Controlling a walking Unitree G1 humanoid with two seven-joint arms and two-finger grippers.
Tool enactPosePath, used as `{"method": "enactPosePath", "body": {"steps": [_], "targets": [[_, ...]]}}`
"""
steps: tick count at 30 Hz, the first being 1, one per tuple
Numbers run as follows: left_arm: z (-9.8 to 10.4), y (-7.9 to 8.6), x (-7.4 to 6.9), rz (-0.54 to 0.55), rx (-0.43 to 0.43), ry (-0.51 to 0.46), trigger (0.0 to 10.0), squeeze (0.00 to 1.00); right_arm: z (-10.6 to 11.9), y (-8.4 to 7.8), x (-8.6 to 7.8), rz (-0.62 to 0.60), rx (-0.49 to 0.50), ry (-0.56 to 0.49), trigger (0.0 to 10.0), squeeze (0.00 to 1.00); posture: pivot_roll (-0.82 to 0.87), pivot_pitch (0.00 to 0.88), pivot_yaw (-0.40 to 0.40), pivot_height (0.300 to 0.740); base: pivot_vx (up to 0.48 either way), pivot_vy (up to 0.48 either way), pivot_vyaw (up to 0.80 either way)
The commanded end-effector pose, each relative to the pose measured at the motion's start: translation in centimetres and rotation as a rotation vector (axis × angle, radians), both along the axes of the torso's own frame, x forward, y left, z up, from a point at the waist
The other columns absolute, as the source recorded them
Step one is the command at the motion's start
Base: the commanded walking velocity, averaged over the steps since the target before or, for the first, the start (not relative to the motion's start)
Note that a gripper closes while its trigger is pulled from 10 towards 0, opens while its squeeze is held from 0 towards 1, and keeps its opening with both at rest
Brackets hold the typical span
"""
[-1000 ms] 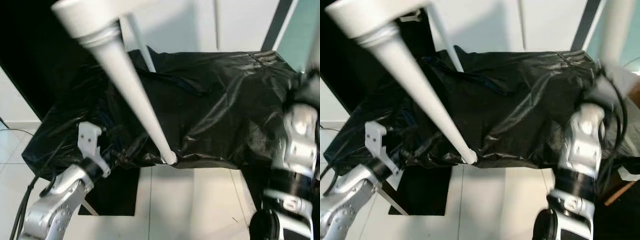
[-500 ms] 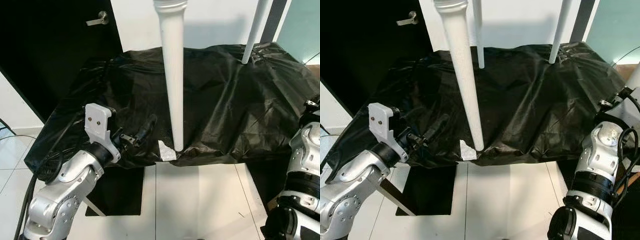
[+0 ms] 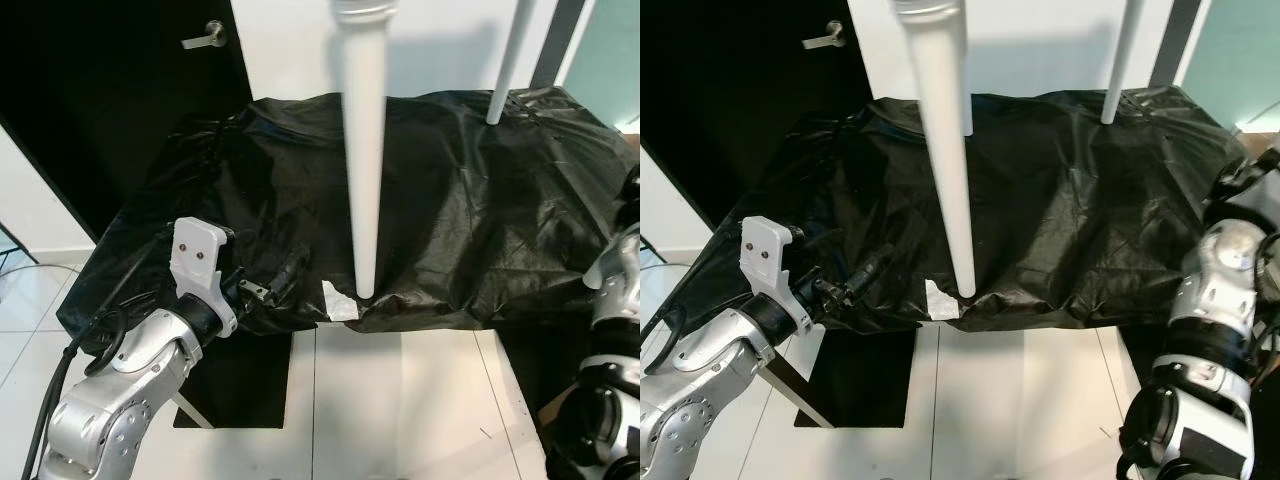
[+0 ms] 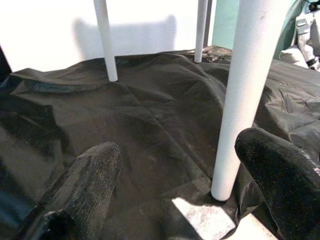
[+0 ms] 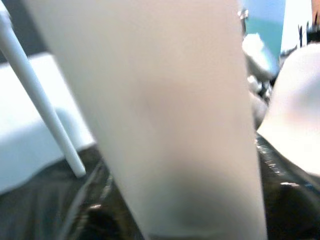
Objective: Building children table
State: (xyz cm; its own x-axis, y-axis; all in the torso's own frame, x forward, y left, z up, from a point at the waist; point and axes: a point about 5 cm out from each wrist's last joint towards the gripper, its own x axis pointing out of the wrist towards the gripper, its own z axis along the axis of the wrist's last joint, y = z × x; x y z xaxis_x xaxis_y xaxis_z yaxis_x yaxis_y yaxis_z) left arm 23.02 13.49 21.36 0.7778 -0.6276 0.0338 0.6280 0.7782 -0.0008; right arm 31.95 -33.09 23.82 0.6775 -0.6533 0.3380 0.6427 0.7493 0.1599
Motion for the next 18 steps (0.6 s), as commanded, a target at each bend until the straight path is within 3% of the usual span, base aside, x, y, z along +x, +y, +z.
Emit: {"method": "enactPosePath", "body": {"steps": [1, 4, 5, 6, 7, 13, 17, 18], "targets": [[-0.1, 0.5, -0.1, 0.082, 0.023, 0.013, 10.0, 0.00, -0.6, -0.2, 0.3, 0.019, 0.010, 0.008, 10.0, 1.00, 0.09, 0.000, 0.012, 0.740, 0.000, 0.000, 0.00], [-0.1, 0.6, -0.3, 0.081, 0.033, 0.017, 10.0, 0.00, -1.2, -0.6, 0.2, 0.030, 0.009, 0.022, 10.0, 1.00, 0.09, 0.000, 0.011, 0.740, 0.000, 0.000, 0.00], [-0.2, 0.7, -0.3, 0.087, 0.038, 0.029, 10.0, 0.00, -1.5, -0.5, 0.2, 0.049, 0.004, 0.025, 10.0, 0.28, 0.09, 0.000, 0.013, 0.740, 0.000, 0.000, 0.00], [-0.3, 0.9, -0.3, 0.093, 0.043, 0.039, 10.0, 0.00, -1.8, -0.5, 0.2, 0.062, 0.002, 0.025, 10.0, 0.28, 0.09, 0.000, 0.013, 0.740, 0.000, 0.000, 0.00], [-0.3, 1.0, -0.4, 0.093, 0.052, 0.039, 10.0, 0.00, -1.9, -0.1, 0.1, 0.083, -0.009, 0.021, 10.0, 0.00, 0.09, 0.000, 0.011, 0.740, 0.000, 0.000, 0.00], [-0.4, 1.2, -0.5, 0.091, 0.067, 0.046, 10.0, 0.00, -2.7, 1.9, -0.2, 0.202, -0.044, 0.016, 10.0, 0.00, 0.09, 0.000, 0.012, 0.740, 0.000, 0.000, 0.00], [-0.5, 1.3, -0.5, 0.094, 0.075, 0.048, 10.0, 0.00, -2.9, 2.3, -0.3, 0.219, -0.061, 0.018, 10.0, 0.00, 0.09, 0.000, 0.012, 0.740, 0.000, 0.000, 0.00], [-0.4, 1.4, -0.6, 0.095, 0.064, 0.045, 10.0, 0.00, -3.6, 3.2, -1.0, 0.245, -0.088, 0.035, 10.0, 0.00, 0.09, 0.000, 0.013, 0.740, 0.000, 0.000, 0.00]]}}
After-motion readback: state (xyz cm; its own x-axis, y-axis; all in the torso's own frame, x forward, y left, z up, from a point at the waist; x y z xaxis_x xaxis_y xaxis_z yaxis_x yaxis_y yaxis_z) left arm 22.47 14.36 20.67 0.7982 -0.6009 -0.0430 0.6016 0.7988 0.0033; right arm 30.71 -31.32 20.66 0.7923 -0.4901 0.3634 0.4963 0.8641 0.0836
